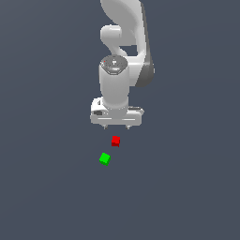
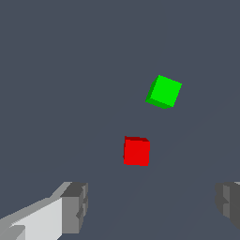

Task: Stack the red cube on top of the green cube.

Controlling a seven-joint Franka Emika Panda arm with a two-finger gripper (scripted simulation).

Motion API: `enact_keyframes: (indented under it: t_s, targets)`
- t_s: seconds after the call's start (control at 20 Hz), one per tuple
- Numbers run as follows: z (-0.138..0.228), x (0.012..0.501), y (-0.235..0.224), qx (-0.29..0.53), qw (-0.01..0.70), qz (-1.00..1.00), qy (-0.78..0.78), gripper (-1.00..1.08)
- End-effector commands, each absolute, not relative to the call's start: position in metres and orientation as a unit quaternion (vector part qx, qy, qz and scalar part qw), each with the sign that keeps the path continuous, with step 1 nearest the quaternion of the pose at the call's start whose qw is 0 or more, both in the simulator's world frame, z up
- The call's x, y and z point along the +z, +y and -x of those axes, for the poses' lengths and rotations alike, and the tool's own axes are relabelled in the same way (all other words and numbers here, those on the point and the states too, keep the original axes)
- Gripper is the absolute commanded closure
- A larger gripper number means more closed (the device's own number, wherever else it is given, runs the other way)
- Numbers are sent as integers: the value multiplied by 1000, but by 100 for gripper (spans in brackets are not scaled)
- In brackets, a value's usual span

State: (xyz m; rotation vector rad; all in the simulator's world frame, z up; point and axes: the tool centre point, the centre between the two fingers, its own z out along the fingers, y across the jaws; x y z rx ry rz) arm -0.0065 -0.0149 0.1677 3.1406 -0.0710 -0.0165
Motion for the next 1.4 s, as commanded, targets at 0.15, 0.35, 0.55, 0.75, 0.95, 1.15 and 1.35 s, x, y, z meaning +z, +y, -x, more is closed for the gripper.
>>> enact_keyframes:
  t_s: [0.15, 0.35, 0.55, 0.75, 0.95, 1.15, 1.35]
  targets:
    - [7, 165, -15, -5, 0, -1000, -24, -92]
    - [8, 153, -16, -4, 0, -1000, -28, -92]
    - [11, 131, -18, -3, 0, -999, -37, -92]
    - [14, 103, -20, -2, 0, -999, -48, -92]
    - [16, 82, -21, -1, 0, -998, -56, -92]
    - [16, 71, -22, 0, 0, -998, -60, -92]
    - [17, 71, -22, -1, 0, -998, -60, -92]
